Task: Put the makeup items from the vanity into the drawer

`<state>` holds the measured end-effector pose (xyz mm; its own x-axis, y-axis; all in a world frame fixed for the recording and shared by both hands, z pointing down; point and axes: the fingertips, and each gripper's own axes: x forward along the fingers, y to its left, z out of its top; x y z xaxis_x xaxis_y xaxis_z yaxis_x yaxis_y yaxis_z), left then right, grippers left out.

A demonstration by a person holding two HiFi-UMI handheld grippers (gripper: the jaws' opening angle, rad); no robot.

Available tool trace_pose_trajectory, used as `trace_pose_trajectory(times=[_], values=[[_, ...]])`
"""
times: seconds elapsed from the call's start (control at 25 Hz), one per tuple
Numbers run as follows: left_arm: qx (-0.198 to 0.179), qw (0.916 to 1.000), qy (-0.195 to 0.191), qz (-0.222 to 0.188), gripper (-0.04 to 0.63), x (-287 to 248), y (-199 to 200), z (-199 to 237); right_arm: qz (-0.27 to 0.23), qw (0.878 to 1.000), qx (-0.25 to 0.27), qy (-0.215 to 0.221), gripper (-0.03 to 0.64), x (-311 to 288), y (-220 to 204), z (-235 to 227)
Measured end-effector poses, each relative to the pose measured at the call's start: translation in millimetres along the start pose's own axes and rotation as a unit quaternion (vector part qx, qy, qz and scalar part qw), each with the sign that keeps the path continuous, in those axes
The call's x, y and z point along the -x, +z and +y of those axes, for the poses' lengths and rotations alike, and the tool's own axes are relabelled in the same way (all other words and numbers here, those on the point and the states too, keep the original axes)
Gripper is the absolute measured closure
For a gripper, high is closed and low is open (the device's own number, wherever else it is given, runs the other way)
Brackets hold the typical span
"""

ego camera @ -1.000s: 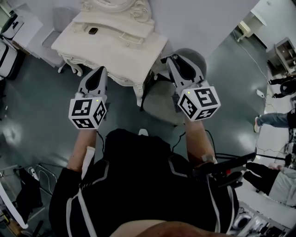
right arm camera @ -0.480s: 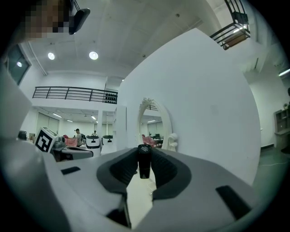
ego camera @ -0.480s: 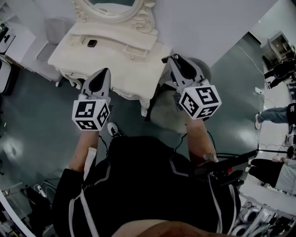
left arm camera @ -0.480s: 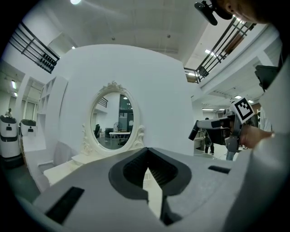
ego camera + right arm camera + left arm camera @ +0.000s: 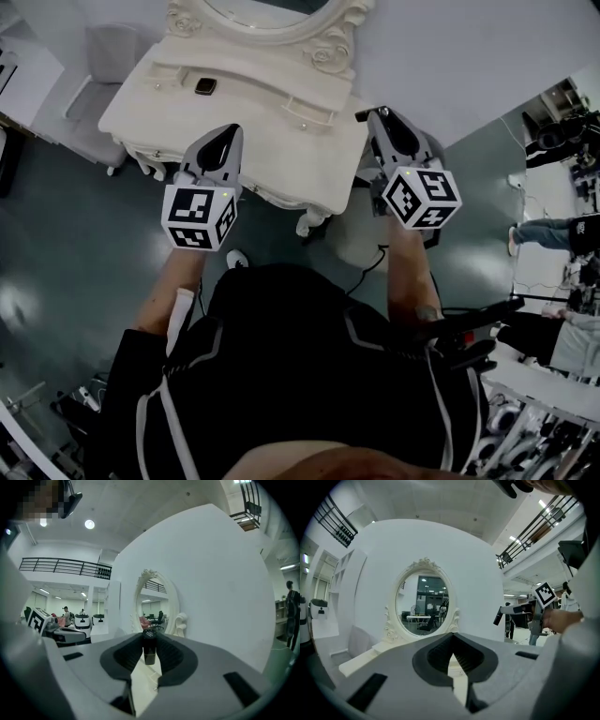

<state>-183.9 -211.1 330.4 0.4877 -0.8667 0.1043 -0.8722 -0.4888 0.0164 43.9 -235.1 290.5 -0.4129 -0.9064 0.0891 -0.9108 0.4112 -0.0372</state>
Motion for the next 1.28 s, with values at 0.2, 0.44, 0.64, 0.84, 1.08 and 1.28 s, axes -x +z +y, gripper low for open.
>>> trace_pose_trajectory(times=[0.2, 0.44, 0.64, 0.84, 1.08, 1.28], values=[[0.013, 0.9999, -0.002, 0.006, 0.592, -3.3, -12.6, 46.4, 0.007, 1.0, 0.0, -0.029, 0.523, -36.4, -8.3, 12.4], [0.049, 0.9986, -0.007, 0.02, 0.592, -20.6, -28.5, 76.9, 0.037, 0.999, 0.003, -0.039, 0.523, -72.6, -27.6, 14.6], [0.057, 0.9978, -0.009, 0.033, 0.592, -47.1, -40.1, 76.7, 0.054, 0.998, -0.001, -0.032, 0.523, -100.5, -52.9, -8.5], [0.058, 0.9968, -0.001, 0.055, 0.592, -75.6, -55.4, 69.1, 0.081, 0.997, -0.011, -0.006, 0.523, -133.2, -93.7, -26.7], [0.043, 0.9955, 0.003, 0.085, 0.592, -114.8, -74.5, 61.2, 0.117, 0.993, 0.007, 0.018, 0.523, -168.0, -144.9, -48.8], [0.035, 0.993, 0.011, 0.112, 0.592, -131.3, -90.8, 61.5, 0.149, 0.988, 0.003, 0.032, 0.523, -185.6, -191.5, -59.4]])
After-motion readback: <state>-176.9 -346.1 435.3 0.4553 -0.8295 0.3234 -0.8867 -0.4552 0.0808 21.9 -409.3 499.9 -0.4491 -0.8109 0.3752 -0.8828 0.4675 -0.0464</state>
